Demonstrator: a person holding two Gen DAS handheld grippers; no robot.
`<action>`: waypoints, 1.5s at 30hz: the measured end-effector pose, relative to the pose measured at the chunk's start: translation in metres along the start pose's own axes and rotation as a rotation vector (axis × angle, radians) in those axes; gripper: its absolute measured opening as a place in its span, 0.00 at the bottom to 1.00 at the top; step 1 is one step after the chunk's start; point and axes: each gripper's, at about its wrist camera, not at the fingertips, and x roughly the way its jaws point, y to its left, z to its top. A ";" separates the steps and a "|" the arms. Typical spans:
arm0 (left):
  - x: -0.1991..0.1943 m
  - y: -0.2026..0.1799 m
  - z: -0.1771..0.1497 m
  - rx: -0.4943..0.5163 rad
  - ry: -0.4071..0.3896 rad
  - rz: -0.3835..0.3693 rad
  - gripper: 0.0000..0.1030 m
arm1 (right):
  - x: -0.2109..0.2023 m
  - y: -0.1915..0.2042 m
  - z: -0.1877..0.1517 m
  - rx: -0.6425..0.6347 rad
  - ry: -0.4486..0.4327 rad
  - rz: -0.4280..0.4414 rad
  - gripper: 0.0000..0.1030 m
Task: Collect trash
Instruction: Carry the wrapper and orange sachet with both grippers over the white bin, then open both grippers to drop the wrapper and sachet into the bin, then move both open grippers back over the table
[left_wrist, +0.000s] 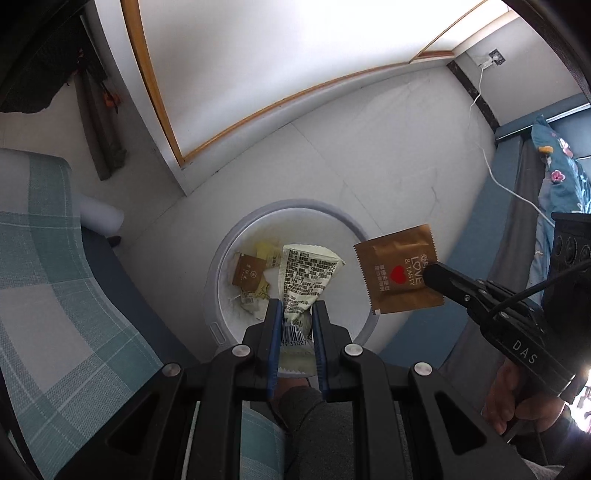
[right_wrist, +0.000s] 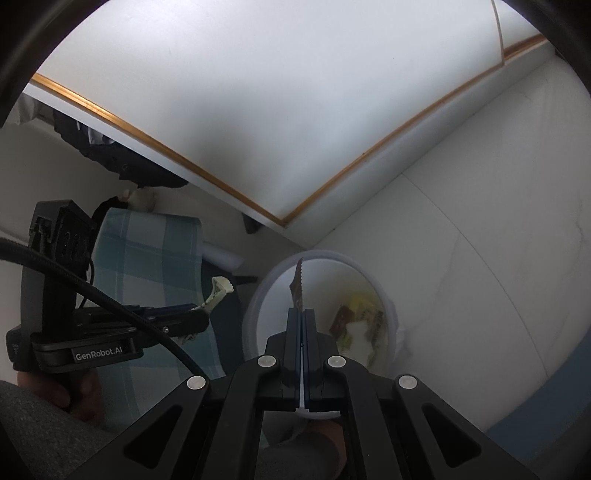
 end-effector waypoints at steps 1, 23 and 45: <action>0.003 0.003 0.002 -0.014 0.011 -0.008 0.12 | 0.004 -0.002 -0.003 0.005 0.013 0.002 0.00; 0.054 0.007 0.019 -0.058 0.194 0.015 0.13 | 0.062 -0.021 -0.026 0.041 0.166 -0.049 0.05; -0.037 0.013 0.001 -0.105 -0.081 0.080 0.61 | -0.015 -0.014 -0.012 0.064 0.022 -0.044 0.47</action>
